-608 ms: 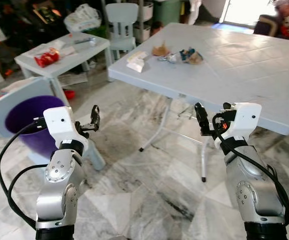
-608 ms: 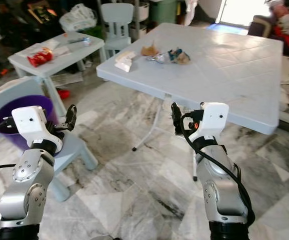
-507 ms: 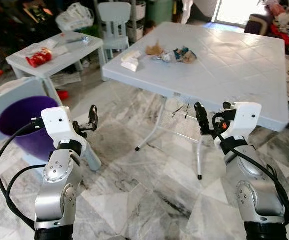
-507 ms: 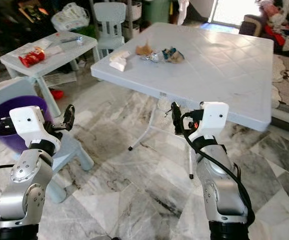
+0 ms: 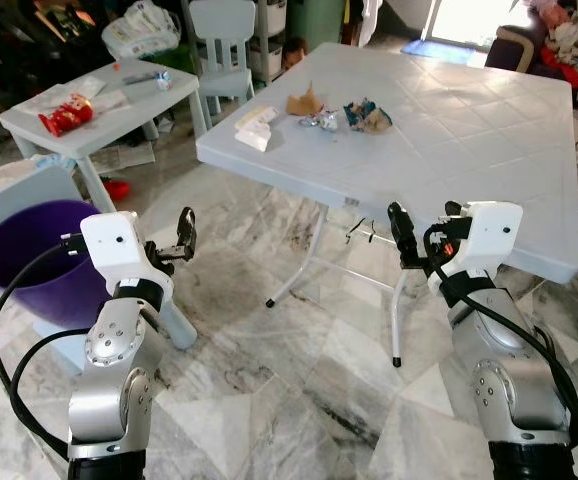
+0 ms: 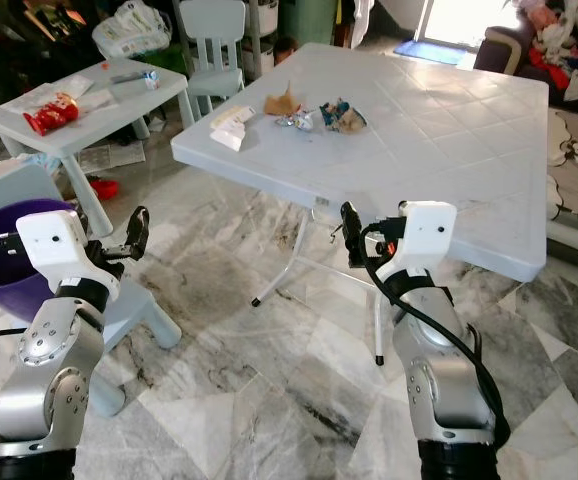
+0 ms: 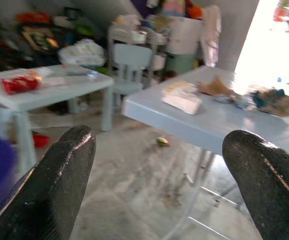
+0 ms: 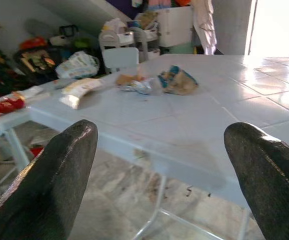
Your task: Picking trash to rubbish bin
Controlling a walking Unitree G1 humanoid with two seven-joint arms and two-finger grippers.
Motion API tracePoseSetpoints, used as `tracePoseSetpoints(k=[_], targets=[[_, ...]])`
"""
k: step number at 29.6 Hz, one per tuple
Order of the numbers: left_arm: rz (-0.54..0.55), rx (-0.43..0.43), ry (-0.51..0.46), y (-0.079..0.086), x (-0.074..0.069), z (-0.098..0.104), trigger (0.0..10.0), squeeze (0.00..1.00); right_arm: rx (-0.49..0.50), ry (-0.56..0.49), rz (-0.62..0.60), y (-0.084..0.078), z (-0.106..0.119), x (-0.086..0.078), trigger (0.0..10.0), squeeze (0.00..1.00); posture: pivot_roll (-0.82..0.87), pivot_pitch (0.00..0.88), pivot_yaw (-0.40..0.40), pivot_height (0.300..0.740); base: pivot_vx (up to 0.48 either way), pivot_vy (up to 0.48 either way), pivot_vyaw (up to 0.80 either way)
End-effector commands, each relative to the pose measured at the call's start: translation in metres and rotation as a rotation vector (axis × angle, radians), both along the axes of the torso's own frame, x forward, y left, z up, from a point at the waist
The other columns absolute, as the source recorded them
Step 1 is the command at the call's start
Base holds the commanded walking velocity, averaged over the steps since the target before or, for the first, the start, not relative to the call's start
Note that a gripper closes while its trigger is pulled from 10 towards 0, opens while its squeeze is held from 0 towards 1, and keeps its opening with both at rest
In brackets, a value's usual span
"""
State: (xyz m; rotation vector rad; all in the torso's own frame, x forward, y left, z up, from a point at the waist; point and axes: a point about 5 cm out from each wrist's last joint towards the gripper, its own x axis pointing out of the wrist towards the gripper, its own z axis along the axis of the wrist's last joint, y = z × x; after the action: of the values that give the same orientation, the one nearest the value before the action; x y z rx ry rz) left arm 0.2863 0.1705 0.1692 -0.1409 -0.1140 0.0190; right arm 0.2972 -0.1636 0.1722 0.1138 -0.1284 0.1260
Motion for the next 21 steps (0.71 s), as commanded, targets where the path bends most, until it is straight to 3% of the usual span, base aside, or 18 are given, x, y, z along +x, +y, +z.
tracePoseSetpoints(k=[1,21], targets=[[0.004,0.01,-0.001,0.0035,-0.0018,0.0001,10.0,0.0,0.0,-0.019,0.015,0.0039,0.0057,-0.0001,10.0,0.0,0.05,0.077,-0.011,0.74,0.405,0.0,0.0],[-0.009,0.036,-0.006,0.0003,-0.0026,-0.0003,10.0,0.0,-0.009,-0.023,0.028,0.0055,0.0075,0.0,10.0,0.0,0.05,0.082,-0.014,0.74,0.432,0.0,0.0]])
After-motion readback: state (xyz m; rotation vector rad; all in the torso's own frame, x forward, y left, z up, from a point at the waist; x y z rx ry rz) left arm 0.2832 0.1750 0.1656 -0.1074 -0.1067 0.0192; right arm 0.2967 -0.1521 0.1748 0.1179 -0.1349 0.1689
